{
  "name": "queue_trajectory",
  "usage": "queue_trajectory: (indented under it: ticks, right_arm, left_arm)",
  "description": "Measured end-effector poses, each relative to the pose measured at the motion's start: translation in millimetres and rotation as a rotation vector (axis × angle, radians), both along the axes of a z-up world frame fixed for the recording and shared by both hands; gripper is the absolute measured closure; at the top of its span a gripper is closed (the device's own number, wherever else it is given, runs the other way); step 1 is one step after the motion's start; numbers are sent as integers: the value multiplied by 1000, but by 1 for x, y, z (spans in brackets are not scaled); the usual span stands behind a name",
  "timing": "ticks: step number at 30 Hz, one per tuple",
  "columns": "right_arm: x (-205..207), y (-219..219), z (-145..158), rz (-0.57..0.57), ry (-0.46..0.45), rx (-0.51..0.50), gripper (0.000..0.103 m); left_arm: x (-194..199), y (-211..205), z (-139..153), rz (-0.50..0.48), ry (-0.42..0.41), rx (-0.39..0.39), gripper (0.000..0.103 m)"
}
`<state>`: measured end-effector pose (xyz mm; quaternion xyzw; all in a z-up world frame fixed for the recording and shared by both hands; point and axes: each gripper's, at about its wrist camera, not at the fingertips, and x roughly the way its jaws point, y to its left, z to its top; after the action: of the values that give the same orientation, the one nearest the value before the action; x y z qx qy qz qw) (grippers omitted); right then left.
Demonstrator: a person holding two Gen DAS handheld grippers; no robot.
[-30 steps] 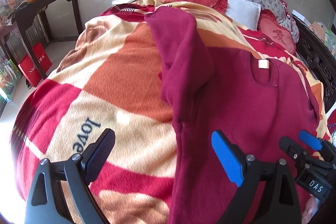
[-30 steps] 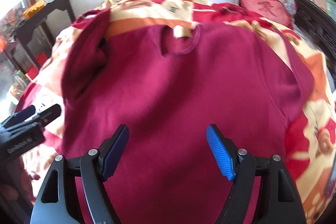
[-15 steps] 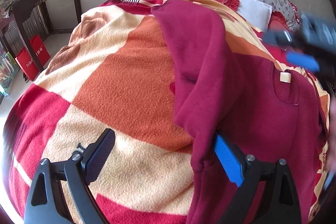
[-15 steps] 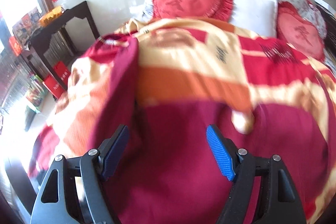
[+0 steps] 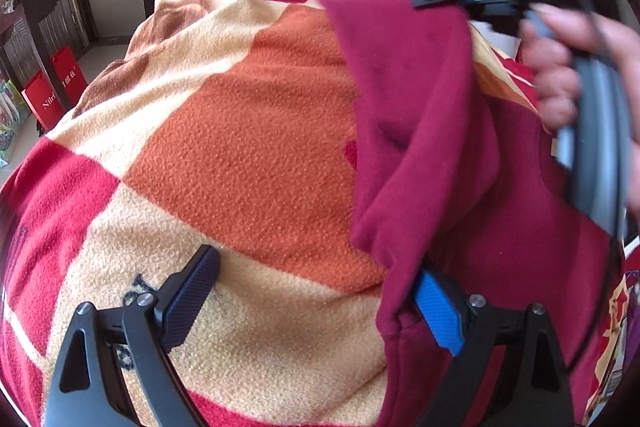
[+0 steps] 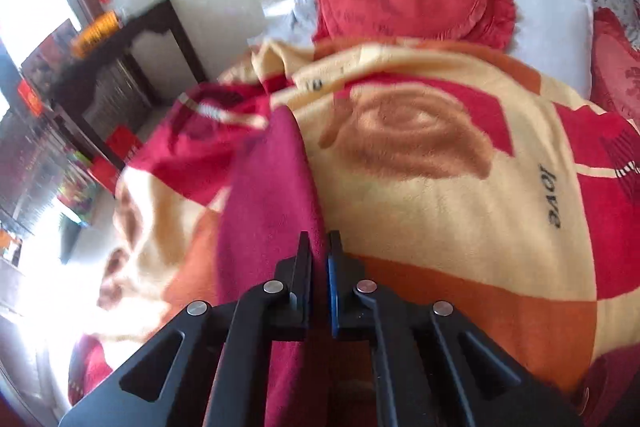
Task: Fold small clothes
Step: 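Grasp the sweatshirt side edge with the right gripper, then fold the grasped side and sleeve inward over the body with the right gripper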
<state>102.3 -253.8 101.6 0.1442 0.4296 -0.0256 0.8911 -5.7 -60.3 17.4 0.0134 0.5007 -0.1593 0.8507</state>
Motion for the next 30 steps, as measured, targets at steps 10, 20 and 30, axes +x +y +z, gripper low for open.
queue_trajectory:
  ticks: [10, 20, 30]
  right_arm:
    - [-254, -86, 51, -327, -161, 12, 103]
    - [-370, -113, -3, -389, 31, -44, 88]
    - [-315, -179, -7, -425, 68, -169, 78]
  left_arm:
    - [-18, -1, 9, -18, -34, 3, 7]
    - [-36, 10, 27, -26, -56, 49, 9]
    - [-31, -8, 51, -20, -122, 30, 9]
